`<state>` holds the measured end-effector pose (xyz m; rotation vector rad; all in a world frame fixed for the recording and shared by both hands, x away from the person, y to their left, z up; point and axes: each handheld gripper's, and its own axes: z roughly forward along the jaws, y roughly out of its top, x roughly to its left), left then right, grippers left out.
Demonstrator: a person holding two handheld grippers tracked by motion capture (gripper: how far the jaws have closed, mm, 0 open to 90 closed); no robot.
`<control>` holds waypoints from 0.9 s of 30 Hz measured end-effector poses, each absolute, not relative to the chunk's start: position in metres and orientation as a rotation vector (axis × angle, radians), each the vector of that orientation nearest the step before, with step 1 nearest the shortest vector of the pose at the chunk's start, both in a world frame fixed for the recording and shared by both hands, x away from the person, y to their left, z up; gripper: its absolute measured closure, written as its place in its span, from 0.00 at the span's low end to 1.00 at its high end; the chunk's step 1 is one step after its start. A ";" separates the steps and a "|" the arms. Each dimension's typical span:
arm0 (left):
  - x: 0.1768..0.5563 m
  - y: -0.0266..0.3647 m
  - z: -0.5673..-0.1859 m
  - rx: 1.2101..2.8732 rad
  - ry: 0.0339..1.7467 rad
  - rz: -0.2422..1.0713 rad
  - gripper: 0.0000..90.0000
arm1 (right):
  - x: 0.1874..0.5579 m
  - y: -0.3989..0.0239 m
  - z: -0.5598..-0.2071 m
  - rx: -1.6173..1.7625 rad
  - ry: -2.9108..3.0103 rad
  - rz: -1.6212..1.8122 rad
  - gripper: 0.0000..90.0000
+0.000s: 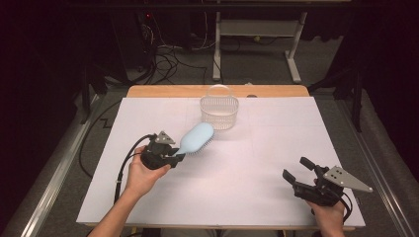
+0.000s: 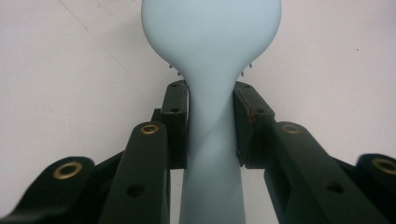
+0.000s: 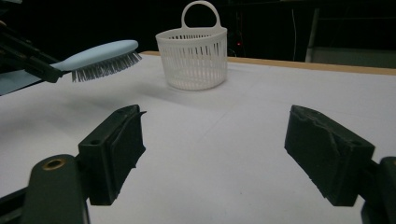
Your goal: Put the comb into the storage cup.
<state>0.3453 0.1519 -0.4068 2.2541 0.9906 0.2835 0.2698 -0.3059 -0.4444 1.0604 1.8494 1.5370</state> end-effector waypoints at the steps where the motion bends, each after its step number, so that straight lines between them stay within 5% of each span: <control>1: 0.344 0.151 -0.407 2.251 0.986 0.283 0.77 | 0.270 -0.304 -0.444 1.054 1.853 1.541 0.22; 27: 0.332 0.128 -0.410 2.235 0.909 0.265 0.77 | 0.282 -0.263 -0.443 1.021 1.952 1.606 0.22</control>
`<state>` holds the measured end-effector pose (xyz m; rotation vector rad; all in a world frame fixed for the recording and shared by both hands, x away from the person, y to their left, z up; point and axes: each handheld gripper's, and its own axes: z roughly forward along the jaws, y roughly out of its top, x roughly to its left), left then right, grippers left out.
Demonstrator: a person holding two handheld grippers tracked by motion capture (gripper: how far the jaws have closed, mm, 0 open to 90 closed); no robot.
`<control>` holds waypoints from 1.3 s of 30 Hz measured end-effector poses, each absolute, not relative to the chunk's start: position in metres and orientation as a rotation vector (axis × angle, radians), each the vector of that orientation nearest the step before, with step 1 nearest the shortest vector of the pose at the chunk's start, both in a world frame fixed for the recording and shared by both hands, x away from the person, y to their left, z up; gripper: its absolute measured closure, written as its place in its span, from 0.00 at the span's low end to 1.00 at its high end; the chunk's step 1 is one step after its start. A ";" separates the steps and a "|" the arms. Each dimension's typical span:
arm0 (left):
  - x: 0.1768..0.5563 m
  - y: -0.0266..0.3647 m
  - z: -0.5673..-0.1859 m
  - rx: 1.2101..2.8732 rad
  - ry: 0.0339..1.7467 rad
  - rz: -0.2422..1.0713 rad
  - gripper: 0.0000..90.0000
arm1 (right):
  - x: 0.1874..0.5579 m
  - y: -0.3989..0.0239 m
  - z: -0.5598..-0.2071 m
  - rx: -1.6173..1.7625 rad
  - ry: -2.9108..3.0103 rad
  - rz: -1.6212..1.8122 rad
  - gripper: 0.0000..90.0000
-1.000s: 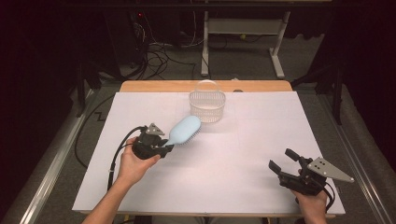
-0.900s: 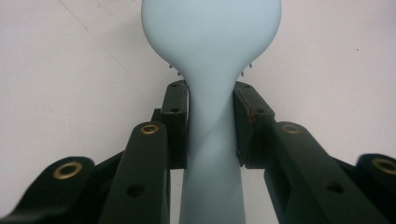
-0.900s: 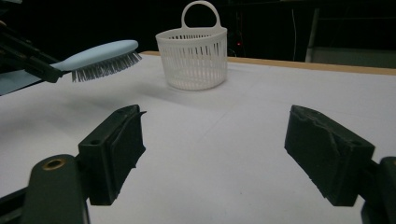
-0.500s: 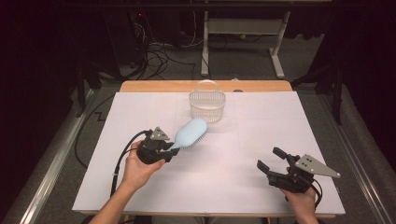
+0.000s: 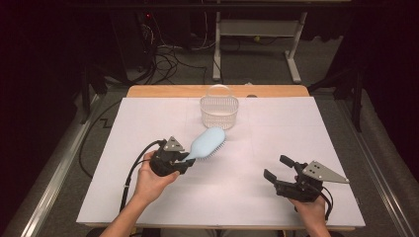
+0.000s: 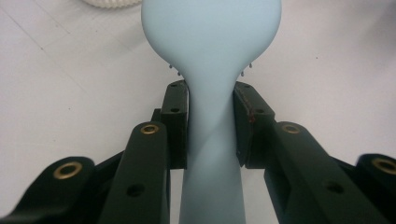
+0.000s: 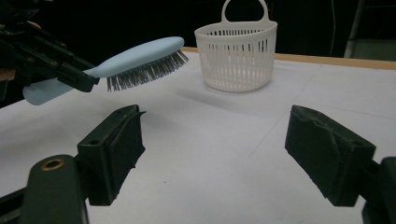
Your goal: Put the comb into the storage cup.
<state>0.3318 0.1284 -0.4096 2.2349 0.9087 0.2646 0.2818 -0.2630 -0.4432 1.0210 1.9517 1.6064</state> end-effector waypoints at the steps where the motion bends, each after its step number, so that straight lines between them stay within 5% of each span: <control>1: 0.332 0.128 -0.410 2.234 0.907 0.265 0.77 | 0.282 -0.262 -0.443 1.021 1.956 1.607 0.22; 39: 0.325 0.090 -0.408 2.236 0.819 0.250 0.77 | 0.302 -0.215 -0.451 1.046 2.104 1.630 0.20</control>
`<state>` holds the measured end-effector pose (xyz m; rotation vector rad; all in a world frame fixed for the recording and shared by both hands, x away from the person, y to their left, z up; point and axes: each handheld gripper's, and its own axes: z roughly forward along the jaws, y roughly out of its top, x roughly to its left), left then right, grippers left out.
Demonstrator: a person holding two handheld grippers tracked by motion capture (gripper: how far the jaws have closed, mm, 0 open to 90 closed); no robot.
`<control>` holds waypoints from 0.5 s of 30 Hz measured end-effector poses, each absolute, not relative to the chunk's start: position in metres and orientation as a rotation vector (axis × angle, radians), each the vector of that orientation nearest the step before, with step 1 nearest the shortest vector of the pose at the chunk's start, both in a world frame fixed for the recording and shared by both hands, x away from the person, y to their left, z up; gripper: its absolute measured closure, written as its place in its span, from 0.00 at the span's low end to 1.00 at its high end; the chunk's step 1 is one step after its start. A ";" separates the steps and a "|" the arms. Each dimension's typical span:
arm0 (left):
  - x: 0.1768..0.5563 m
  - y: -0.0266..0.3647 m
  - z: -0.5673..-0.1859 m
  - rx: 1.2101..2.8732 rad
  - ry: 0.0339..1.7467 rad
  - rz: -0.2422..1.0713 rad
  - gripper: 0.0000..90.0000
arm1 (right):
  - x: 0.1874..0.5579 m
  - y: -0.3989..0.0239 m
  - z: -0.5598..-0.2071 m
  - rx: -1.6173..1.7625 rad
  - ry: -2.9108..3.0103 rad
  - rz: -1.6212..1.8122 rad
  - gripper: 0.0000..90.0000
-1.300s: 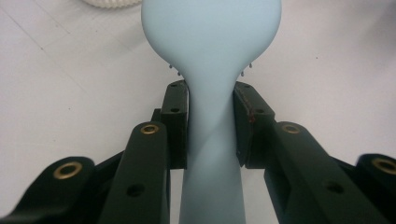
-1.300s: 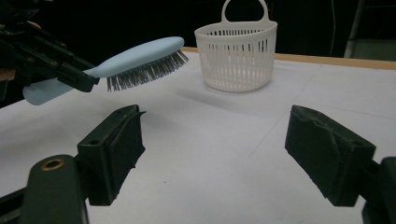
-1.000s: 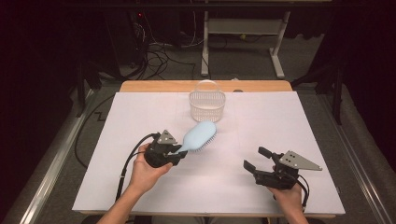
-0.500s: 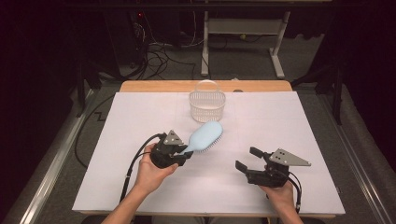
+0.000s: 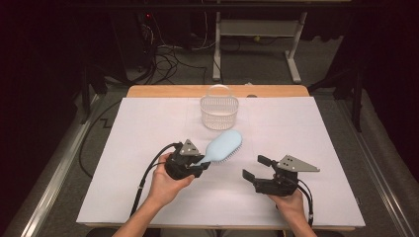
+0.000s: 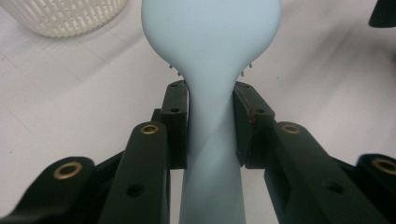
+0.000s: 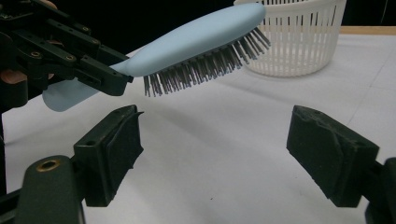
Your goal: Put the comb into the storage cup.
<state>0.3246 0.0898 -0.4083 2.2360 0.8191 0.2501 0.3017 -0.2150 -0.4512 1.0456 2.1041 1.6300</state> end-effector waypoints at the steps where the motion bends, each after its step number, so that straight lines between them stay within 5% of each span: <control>1: 0.324 0.089 -0.408 2.235 0.817 0.249 0.77 | 0.302 -0.214 -0.452 1.046 2.108 1.629 0.20; 15: 0.322 0.069 -0.410 2.241 0.778 0.225 0.77 | 0.308 -0.204 -0.456 1.087 2.149 1.619 0.19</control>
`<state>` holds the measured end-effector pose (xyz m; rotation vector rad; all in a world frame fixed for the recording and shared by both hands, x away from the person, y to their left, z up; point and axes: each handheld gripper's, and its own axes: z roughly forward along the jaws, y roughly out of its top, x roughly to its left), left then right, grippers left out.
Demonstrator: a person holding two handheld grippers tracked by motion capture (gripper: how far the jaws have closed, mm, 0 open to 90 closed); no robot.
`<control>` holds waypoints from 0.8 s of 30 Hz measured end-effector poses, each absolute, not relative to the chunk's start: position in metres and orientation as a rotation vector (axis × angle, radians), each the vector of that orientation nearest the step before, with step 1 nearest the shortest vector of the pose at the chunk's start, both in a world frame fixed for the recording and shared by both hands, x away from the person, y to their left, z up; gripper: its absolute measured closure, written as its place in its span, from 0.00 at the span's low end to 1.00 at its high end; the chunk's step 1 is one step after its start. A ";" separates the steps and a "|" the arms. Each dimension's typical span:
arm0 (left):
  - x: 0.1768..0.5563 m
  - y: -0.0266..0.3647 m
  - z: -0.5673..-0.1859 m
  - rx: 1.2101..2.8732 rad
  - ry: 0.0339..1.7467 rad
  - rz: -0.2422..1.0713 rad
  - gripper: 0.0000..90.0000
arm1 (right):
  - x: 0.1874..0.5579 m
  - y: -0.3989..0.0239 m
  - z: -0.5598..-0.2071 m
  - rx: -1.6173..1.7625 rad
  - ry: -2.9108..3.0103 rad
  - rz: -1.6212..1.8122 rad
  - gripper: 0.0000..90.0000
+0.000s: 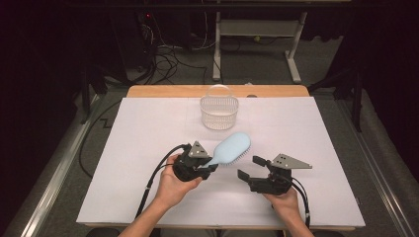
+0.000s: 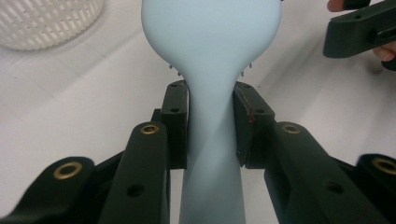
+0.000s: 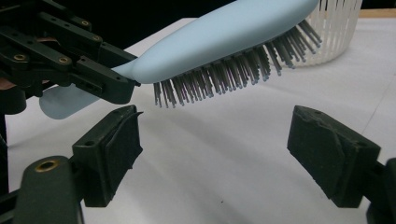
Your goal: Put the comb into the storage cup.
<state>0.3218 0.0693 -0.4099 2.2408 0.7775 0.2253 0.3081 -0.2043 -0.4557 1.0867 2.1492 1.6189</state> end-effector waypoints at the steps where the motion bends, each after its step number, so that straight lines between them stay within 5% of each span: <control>1: 0.322 0.068 -0.410 2.245 0.772 0.226 0.77 | 0.309 -0.204 -0.456 1.096 2.152 1.618 0.19; 24: 0.316 0.033 -0.412 2.283 0.692 0.209 0.77 | 0.316 -0.205 -0.457 1.214 2.139 1.686 0.17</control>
